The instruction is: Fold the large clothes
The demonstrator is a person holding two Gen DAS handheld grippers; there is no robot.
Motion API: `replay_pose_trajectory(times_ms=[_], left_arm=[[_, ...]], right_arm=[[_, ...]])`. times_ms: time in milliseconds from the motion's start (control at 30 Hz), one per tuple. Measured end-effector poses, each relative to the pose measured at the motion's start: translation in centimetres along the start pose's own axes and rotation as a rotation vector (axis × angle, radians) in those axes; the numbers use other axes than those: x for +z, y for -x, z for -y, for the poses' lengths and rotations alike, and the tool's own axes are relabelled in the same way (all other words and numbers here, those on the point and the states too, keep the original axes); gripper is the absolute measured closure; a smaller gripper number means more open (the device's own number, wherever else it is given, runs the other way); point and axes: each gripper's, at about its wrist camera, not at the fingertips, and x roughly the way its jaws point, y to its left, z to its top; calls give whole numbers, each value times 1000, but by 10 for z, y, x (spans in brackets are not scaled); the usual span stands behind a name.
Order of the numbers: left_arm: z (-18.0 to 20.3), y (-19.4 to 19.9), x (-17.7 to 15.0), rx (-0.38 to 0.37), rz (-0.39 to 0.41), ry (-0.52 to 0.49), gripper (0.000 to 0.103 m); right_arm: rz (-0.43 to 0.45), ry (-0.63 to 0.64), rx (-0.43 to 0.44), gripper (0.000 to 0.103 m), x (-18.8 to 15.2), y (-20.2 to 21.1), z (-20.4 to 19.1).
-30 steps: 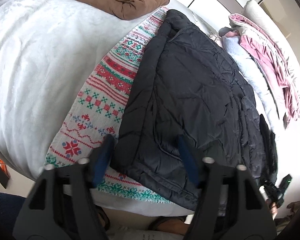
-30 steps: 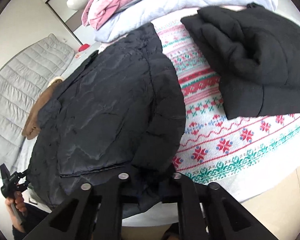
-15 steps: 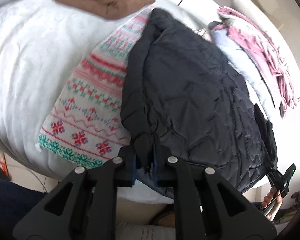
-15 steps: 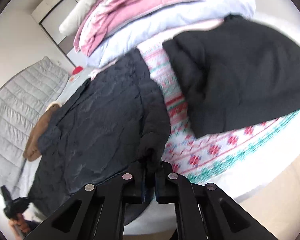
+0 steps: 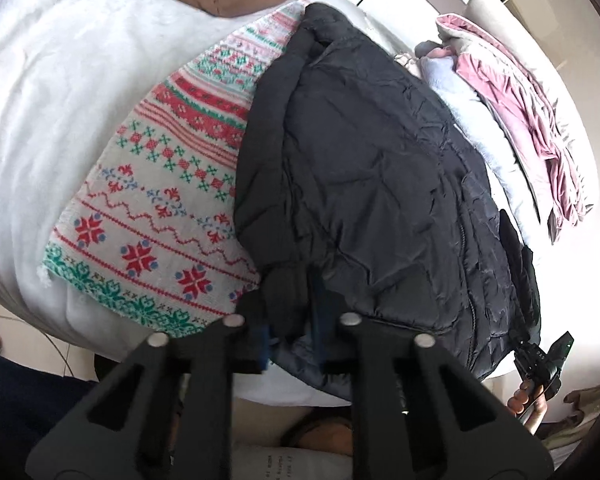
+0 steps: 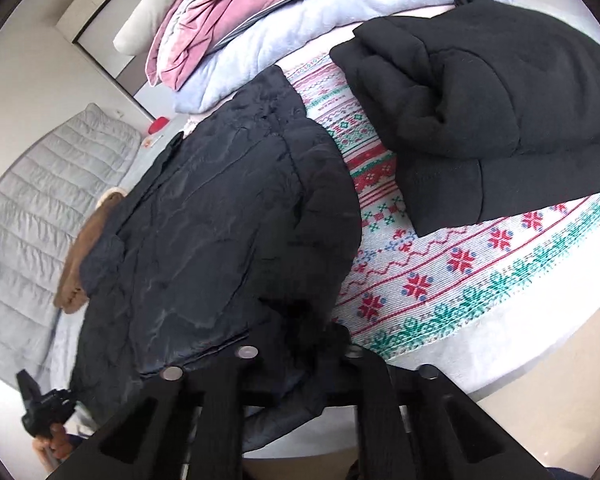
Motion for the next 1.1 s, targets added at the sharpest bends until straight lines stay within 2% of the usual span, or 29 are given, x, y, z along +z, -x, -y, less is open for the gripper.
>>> replay_pose_trajectory(times_ms=[133,200,333,467,600,700,767,933,1100], left_arm=[[5,11,-1,-1,39,-31,93],[8,18,-2,-3,56,-55,94],[8,39,-7,-23,79,-54,94],[11,65,-17,-39,92,-54,95],[24,114,-32,-81,186,-86,96],[40,151,-42,-86,270,-135,96],[47,169,-44,-96,309,-161,96],[56,191,-42,-125,362,-188,97],[45,185,-35,-125,353,-149,97]], right_arm=[[60,23,-7,99,-3,12,-6],[91,11,25,100,-4,21,-7],[143,-52,152,100,-18,46,-5],[145,-80,247,100,-31,67,-4],[208,-85,404,101,-32,116,-16],[251,-72,465,101,-30,145,-30],[288,-39,488,101,-32,167,-39],[325,3,518,101,-38,190,-55],[329,-57,492,101,-34,187,-42]])
